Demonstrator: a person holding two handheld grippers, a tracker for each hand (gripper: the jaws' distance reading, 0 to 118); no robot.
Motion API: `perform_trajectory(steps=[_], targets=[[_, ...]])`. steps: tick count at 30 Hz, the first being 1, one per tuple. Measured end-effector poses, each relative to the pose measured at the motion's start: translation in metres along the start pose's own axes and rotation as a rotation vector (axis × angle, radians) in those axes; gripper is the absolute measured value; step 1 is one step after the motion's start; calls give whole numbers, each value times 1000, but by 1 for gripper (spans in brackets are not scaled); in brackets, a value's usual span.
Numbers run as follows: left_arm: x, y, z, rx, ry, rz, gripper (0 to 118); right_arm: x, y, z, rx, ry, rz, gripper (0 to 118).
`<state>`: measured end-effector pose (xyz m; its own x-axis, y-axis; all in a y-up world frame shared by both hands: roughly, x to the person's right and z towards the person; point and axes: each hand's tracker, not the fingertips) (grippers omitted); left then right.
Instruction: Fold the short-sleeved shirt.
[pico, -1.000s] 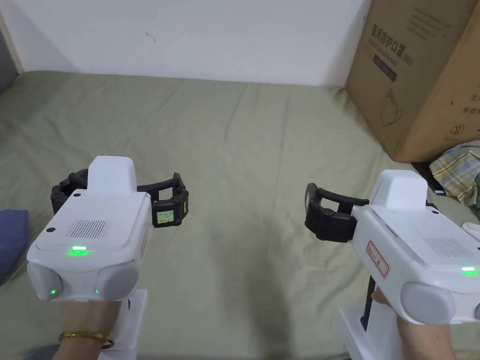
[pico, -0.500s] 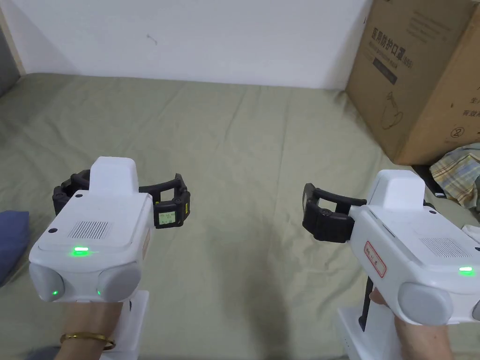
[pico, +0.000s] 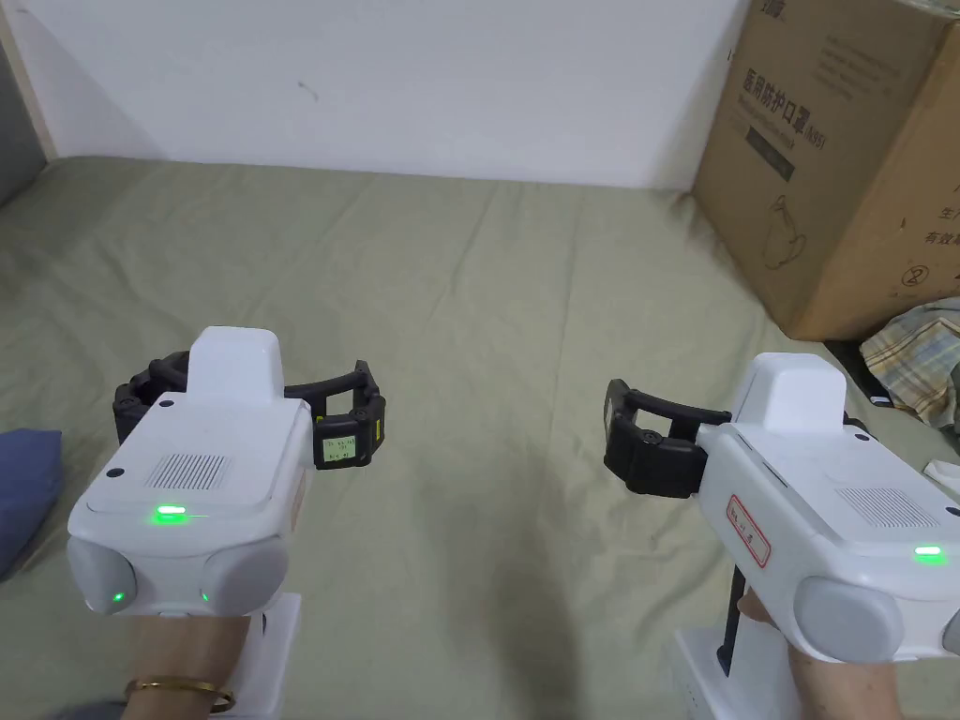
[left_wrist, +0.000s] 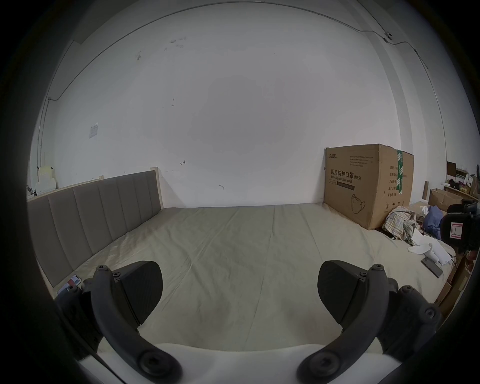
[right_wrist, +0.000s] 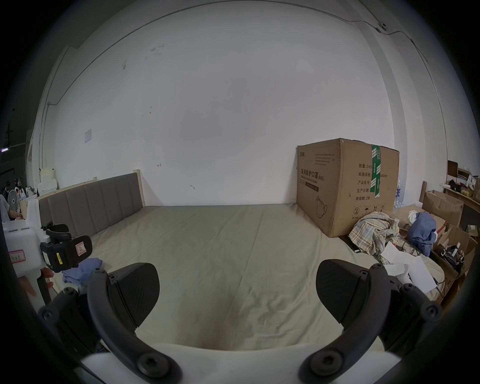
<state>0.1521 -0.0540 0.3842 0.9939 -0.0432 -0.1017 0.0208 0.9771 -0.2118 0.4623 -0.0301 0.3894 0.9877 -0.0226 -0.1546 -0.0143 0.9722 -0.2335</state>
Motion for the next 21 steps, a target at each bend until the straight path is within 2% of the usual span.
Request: perform_trajectory(steps=[8, 10, 13, 15, 16, 18, 21], targets=[[1, 1, 0, -1, -1, 2, 118, -2, 2, -2, -36, -25, 27, 118], [1, 1, 0, -12, -1, 18, 118, -4, 8, -10, -205, -116, 18, 118], [5, -2, -2, -104, 1, 43, 118, -2, 10, -19, -406, -99, -109, 118], [10, -9, 1, -124, -14, 48, 118, -5, 6, -21, -536, -102, -148, 118], [13, -14, 3, -144, -14, 42, 118, -13, 7, -16, -596, -65, -159, 118], [19, -26, 4, -184, -26, 46, 118, -19, -1, -11, -629, -13, -196, 118], [24, -45, 3, -252, -45, 68, 118, -20, -15, -12, -629, -17, -205, 118]])
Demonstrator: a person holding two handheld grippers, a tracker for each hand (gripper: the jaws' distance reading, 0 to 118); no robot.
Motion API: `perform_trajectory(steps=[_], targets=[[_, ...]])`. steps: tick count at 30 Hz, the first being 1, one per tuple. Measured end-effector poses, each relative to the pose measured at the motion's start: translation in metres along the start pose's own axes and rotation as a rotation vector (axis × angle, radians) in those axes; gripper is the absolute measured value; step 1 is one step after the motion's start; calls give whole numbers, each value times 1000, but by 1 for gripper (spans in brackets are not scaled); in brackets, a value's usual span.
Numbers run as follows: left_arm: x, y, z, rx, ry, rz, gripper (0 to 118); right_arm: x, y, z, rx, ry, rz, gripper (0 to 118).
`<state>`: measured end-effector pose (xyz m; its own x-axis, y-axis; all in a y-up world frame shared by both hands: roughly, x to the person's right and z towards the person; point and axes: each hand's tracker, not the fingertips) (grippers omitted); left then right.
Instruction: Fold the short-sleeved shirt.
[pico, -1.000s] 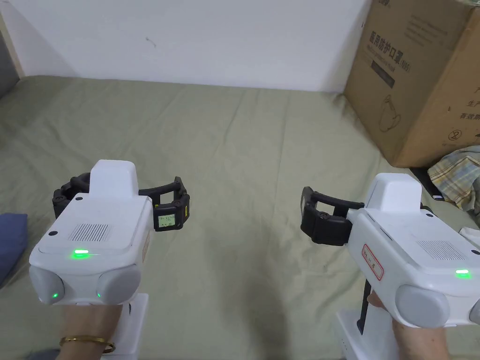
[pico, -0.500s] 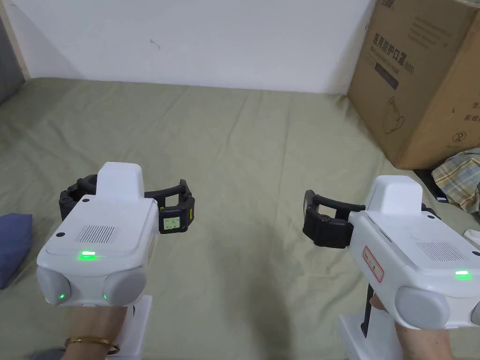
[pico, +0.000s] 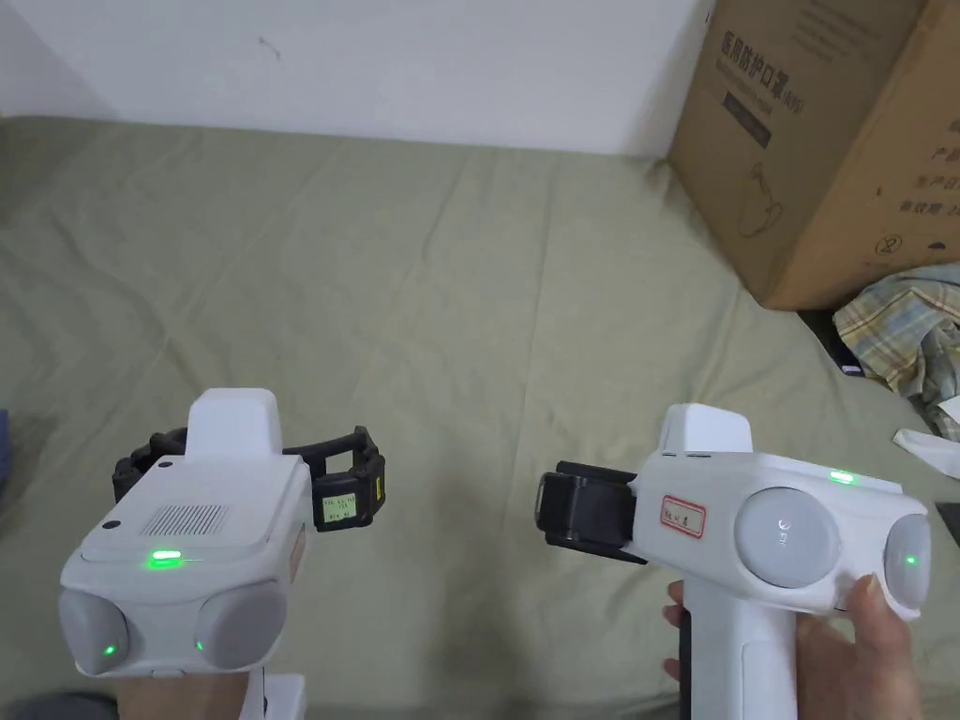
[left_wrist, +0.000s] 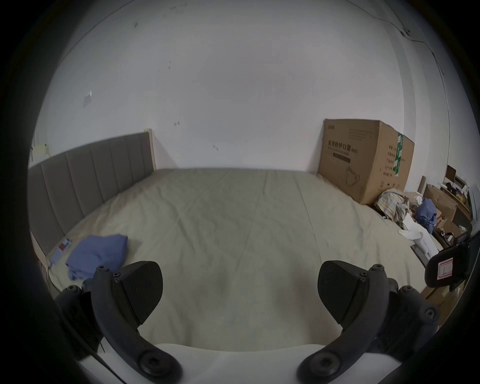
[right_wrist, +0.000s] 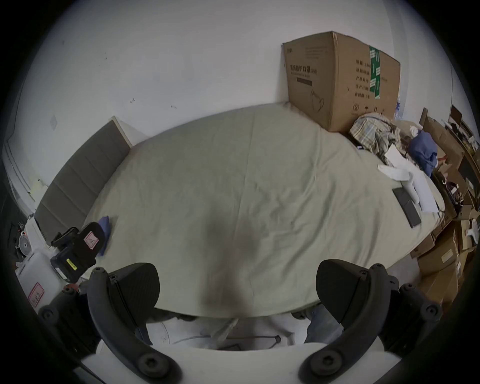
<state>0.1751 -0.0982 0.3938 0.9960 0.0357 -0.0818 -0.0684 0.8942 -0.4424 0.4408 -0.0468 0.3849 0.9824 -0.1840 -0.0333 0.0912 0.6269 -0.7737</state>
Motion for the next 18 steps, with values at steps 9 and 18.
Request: perform_trajectory(steps=[9, 18], targets=[[-5, -38, -36, -172, -9, 20, 118, 4, -4, -54, -85, -79, -6, 116], [-51, -16, -145, -289, 117, 131, 118, 35, 31, -153, -107, -169, -3, 116]])
